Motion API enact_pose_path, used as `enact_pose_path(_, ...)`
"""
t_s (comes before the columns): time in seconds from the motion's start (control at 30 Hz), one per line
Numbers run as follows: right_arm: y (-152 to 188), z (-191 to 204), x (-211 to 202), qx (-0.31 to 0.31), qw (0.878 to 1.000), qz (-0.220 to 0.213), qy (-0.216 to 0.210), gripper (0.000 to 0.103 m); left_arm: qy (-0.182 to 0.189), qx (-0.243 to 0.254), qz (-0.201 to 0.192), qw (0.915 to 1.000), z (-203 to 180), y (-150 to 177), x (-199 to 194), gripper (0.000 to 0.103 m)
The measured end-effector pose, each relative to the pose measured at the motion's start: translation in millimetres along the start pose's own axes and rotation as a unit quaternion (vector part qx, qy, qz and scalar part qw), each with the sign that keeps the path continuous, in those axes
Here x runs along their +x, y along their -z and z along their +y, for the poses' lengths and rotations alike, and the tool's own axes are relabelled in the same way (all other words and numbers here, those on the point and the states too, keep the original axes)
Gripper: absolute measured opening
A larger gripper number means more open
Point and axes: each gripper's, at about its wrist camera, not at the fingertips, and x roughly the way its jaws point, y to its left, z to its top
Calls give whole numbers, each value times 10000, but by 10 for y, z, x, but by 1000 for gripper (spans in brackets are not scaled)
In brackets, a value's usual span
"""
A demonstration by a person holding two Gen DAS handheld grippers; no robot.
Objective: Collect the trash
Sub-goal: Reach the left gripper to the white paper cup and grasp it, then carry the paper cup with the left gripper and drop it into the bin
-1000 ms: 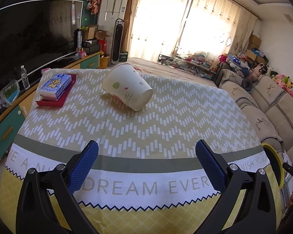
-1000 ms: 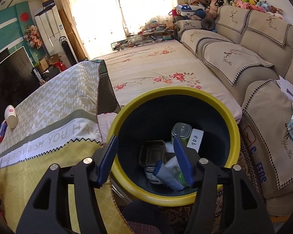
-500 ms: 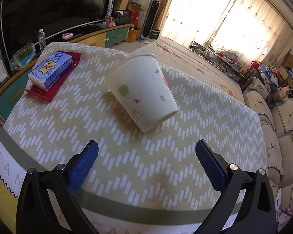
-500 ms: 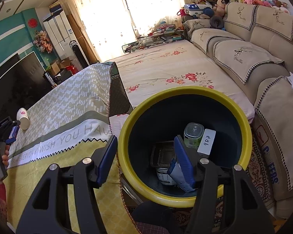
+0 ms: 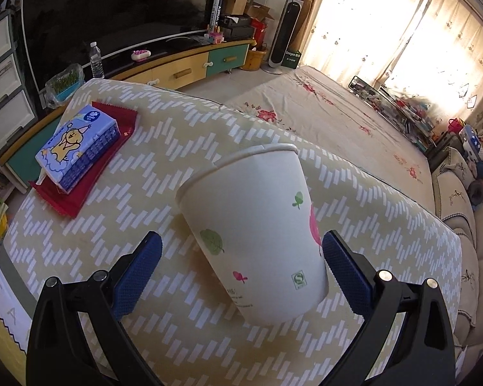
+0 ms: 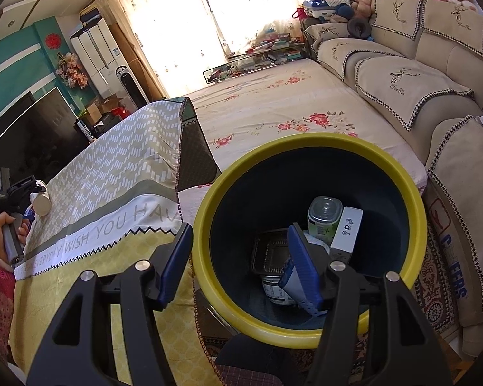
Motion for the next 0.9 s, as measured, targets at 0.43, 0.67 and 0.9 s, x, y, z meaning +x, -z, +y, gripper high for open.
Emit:
enact_pose_path(0.43,9,6,30,5,10000,23,-42,58,209,248,66,9995,19,-79,131,66)
enact_pose_path(0.67,31,48,-28,-39,9999,-24,-90,58,431,699,-366,9960,30,119,-307,65)
enact_pose_path(0.9,32,42,-212,-48,9998,-164,-118,58,1015,1498,-596,9817,-159,711,-1063,65)
